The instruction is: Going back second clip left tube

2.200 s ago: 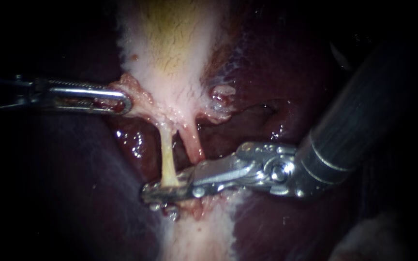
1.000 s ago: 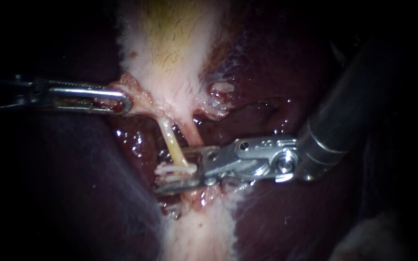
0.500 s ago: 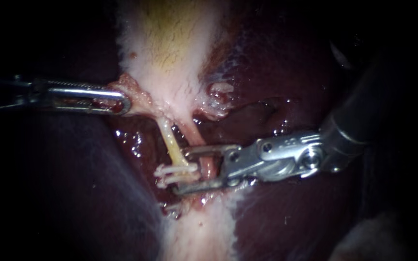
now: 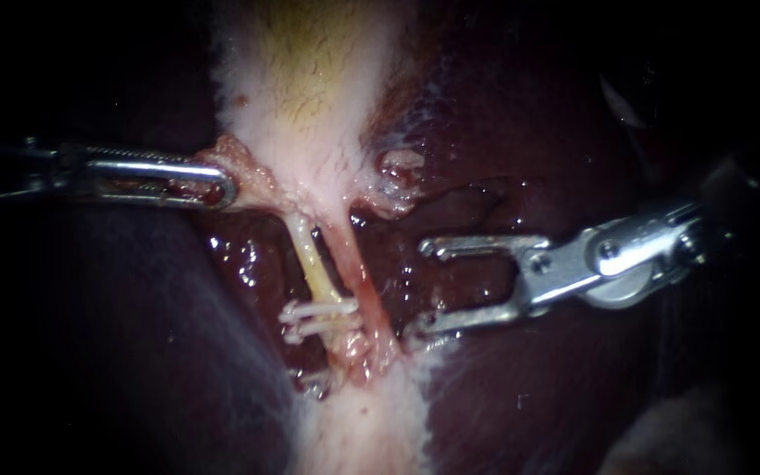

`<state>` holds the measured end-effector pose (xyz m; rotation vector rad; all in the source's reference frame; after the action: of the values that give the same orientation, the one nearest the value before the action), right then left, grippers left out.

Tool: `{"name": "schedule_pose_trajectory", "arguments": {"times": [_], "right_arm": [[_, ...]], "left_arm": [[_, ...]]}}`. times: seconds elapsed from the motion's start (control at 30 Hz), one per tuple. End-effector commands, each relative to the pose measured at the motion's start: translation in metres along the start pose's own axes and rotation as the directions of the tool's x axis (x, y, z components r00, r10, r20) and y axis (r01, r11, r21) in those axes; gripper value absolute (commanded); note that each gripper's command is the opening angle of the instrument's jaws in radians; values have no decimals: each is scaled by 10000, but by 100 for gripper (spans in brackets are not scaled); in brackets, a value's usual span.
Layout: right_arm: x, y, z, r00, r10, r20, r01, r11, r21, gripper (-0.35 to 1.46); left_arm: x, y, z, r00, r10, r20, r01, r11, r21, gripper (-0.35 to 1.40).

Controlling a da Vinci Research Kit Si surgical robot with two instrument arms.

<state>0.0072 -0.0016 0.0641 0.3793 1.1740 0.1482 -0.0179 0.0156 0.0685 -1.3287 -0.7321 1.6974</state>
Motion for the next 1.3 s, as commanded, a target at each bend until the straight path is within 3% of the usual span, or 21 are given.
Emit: {"name": "schedule_pose_trajectory", "arguments": {"times": [0.03, 0.53, 0.83, 1.13, 1.3], "right_arm": [[0, 1, -2, 10000, -49, -8, 49, 10000, 15, 50], [0, 3, -14, 9998, -204, -16, 204, 9998, 50, 50], [3, 9, -30, 9997, -252, -28, 252, 9997, 73, 50], [3, 9, -32, 9997, -250, -30, 250, 9997, 81, 50], [3, 9, -32, 9997, -250, -30, 251, 9997, 82, 50]], "left_arm": [[0, 0, 0, 10000, 1, 0, -1, 10000, -2, -35], [-3, -2, 7, 10000, 20, -19, -20, 10000, 35, -35], [-7, -14, 27, 10000, 63, -2, -63, 9999, 131, -35], [-22, -29, 55, 9998, 174, 139, -176, 9998, 124, -35], [-24, -31, 57, 9997, 188, 147, -190, 9998, 110, -35]]}}
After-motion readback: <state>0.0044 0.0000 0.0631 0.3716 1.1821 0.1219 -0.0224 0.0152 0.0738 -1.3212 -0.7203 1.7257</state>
